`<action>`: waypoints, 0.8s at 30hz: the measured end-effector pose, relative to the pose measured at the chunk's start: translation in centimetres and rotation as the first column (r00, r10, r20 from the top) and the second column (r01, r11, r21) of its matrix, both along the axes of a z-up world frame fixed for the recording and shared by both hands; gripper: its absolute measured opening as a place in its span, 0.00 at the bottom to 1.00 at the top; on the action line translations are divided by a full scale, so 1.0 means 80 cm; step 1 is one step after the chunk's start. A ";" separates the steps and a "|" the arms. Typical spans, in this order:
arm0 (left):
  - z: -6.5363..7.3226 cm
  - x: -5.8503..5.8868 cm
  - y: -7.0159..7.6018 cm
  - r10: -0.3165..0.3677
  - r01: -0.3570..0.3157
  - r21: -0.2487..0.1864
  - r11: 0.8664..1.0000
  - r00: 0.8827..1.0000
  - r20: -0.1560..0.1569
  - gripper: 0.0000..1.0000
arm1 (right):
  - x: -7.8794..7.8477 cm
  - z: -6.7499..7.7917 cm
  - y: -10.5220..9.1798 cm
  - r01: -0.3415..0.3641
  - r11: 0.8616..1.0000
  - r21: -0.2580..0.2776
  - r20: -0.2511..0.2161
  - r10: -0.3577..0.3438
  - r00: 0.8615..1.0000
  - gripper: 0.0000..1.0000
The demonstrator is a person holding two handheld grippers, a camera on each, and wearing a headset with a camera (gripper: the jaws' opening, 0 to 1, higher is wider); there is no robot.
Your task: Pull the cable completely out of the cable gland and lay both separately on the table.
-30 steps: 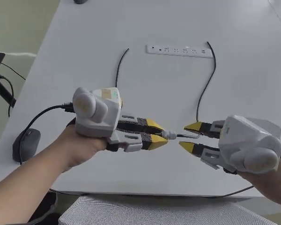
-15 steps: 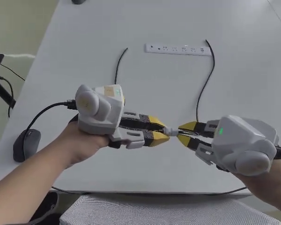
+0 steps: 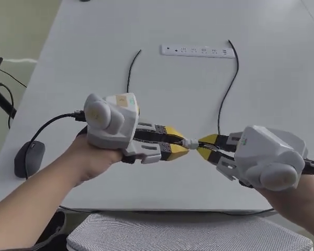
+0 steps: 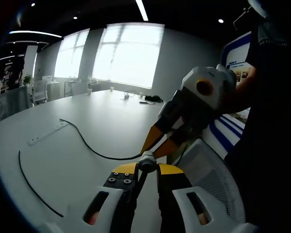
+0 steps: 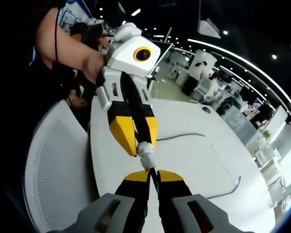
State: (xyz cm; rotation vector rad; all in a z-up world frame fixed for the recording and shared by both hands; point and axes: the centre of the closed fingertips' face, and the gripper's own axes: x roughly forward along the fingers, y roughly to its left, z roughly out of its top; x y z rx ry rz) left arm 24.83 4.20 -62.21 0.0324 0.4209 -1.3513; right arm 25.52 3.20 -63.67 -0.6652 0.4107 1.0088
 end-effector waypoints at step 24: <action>0.003 0.008 -0.003 0.037 -0.037 -0.015 0.999 0.999 -0.004 0.15 | 0.010 -0.001 -0.008 0.053 0.997 0.059 -0.042 -0.050 0.998 0.00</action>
